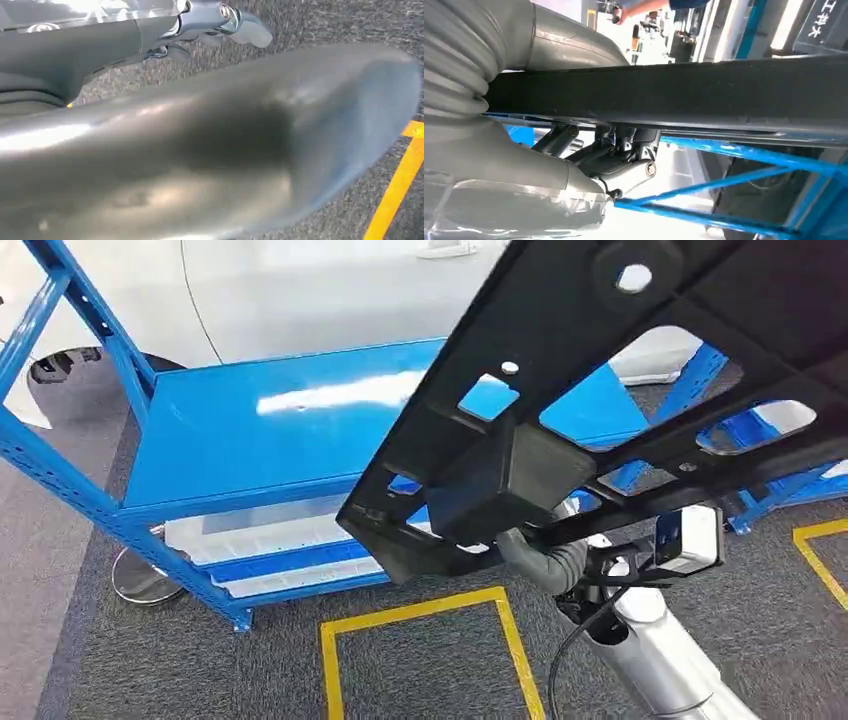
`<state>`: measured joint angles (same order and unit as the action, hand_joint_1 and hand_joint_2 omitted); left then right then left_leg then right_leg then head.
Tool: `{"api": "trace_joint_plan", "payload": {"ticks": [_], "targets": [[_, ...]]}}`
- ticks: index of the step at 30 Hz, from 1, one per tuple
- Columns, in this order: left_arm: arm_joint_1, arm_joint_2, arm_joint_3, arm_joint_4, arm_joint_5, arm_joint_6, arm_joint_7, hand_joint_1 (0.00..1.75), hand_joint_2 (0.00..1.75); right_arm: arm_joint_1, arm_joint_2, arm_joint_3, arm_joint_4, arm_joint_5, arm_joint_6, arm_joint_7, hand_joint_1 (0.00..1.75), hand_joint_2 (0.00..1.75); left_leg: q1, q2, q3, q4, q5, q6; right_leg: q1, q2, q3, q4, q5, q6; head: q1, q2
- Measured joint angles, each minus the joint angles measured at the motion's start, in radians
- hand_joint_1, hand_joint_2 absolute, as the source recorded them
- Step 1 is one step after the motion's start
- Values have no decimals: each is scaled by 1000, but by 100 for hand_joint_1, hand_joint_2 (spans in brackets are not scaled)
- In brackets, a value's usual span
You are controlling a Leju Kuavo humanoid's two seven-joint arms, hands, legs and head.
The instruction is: Take the parts from the cabinet and place them on the table.
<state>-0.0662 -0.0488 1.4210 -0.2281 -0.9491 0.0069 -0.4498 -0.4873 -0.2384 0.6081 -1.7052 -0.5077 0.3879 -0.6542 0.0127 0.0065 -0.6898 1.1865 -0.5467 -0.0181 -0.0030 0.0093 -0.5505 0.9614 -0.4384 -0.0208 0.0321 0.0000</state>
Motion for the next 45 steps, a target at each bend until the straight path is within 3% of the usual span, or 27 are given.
{"api": "trace_joint_plan", "payload": {"ticks": [1,3,5,6,7,10,12,14,16,18,20,21,22,23,24,27,29,30,32,33,34,36,37,38,42,44,45], "targets": [[-1,5,0,0,3,0,0,0,0,8,2,-3,-6,7,-5,6,175,175,0,0,-21,76,-32,-2,1,5,-8,2,5,0,-1,0],[-1,14,0,0,7,0,0,0,0,37,7,-12,-19,42,-14,9,175,175,0,0,-12,116,-24,-3,2,17,-23,10,14,2,0,0],[-1,20,2,0,19,-1,-1,0,0,68,11,-28,-32,108,-34,3,175,175,0,-8,91,-35,40,1,1,36,-38,20,20,9,0,0],[-1,22,3,0,21,-2,-2,0,0,78,14,-34,-38,123,-38,2,175,175,1,-32,152,-132,65,5,-1,44,-44,28,22,12,-1,0],[-1,25,6,0,23,-3,-2,0,0,86,16,-39,-45,132,-42,1,175,175,5,-79,187,-186,37,11,-1,50,-56,33,25,17,0,0],[1,26,10,0,25,-4,-3,0,0,102,21,-49,-53,140,-45,-4,175,175,-2,-62,175,-184,50,13,-4,78,-65,37,40,37,1,0],[-2,24,10,0,29,-4,-4,0,0,113,21,-59,-60,150,-51,-1,175,175,10,-33,172,-194,62,30,-5,89,-75,42,41,47,-1,0],[-3,25,13,0,42,3,-6,0,0,114,24,-66,-69,189,-79,18,175,175,8,-11,164,-194,69,41,-2,22,-115,134,-30,61,11,0],[-2,26,19,0,51,4,-8,0,0,125,29,-71,-70,239,-134,48,175,175,5,15,155,-194,73,44,-8,4,-184,302,-111,71,12,0],[-3,26,23,0,58,-3,-10,0,0,158,36,-82,-86,326,-206,83,175,175,5,39,147,-192,76,42,-13,-2,-195,357,-119,77,12,0],[-3,25,30,0,59,-10,-15,0,0,182,42,-94,-98,426,-260,125,175,175,4,59,146,-191,78,39,-12,-12,-107,222,-57,71,13,0],[-4,24,31,0,58,-11,-17,0,0,186,47,-100,-98,465,-274,133,175,175,2,68,147,-191,78,38,-8,-33,-47,122,-22,62,12,0],[-6,23,31,0,55,-14,-17,0,0,183,54,-106,-89,502,-283,127,175,175,1,78,147,-191,79,36,1,-81,-2,39,-14,50,13,0],[-8,23,31,0,50,-15,-16,0,0,172,64,-110,-67,529,-287,109,175,175,-5,91,143,-190,80,28,12,-87,-3,28,-14,36,11,0],[-11,23,31,0,50,-18,-16,0,0,164,77,-114,-38,558,-300,94,175,175,-5,98,143,-190,82,22,14,-72,-9,28,-12,29,11,0],[-23,23,31,0,50,-24,-15,0,0,149,100,-120,30,628,-336,100,175,175,-8,121,144,-194,82,6,6,-43,-10,12,5,9,11,0],[-24,22,31,0,50,-26,-12,0,0,130,122,-119,68,640,-352,109,175,175,0,31,113,-116,23,2,2,-27,-14,5,16,-2,10,0],[-21,21,32,0,50,-26,-10,0,0,121,133,-119,87,643,-354,113,175,175,0,11,77,-32,-21,1,2,-16,-18,6,18,-3,4,0],[-16,21,32,0,50,-24,-8,0,0,119,144,-117,111,644,-355,116,175,175,-1,0,9,119,-76,-2,6,9,-24,8,22,-5,3,0],[-14,21,32,0,50,-24,-8,0,0,119,146,-116,123,644,-355,117,175,175,0,0,0,134,-67,-1,7,22,-27,13,22,-4,3,0],[-14,21,32,0,50,-24,-8,0,0,119,148,-116,131,645,-355,117,175,175,0,-1,19,94,-35,1,7,34,-29,18,22,-4,3,0],[-14,21,32,0,50,-24,-8,0,0,116,153,-116,143,645,-355,117,175,175,2,-19,105,-81,57,3,5,60,-34,33,19,1,3,0],[-12,21,32,0,50,-24,-8,0,0,114,156,-116,147,645,-355,117,175,175,8,-67,136,-156,76,4,4,69,-40,42,16,5,3,0],[-14,21,32,0,50,-24,-8,0,0,109,158,-116,151,645,-356,117,175,175,8,-96,140,-168,62,2,9,80,-51,53,16,12,4,0],[-16,19,32,0,50,-24,-6,0,0,107,161,-116,165,647,-357,117,175,175,8,-49,136,-174,77,27,2,123,-67,49,31,38,3,0],[-18,17,32,0,50,-24,-6,0,0,102,161,-117,166,647,-357,117,175,175,10,-22,136,-180,84,39,5,48,-96,107,-16,46,18,0],[-15,16,32,0,50,-24,-6,0,0,99,161,-117,167,647,-358,117,175,175,7,-9,134,-180,84,40,1,20,-131,185,-57,54,19,0]]}}
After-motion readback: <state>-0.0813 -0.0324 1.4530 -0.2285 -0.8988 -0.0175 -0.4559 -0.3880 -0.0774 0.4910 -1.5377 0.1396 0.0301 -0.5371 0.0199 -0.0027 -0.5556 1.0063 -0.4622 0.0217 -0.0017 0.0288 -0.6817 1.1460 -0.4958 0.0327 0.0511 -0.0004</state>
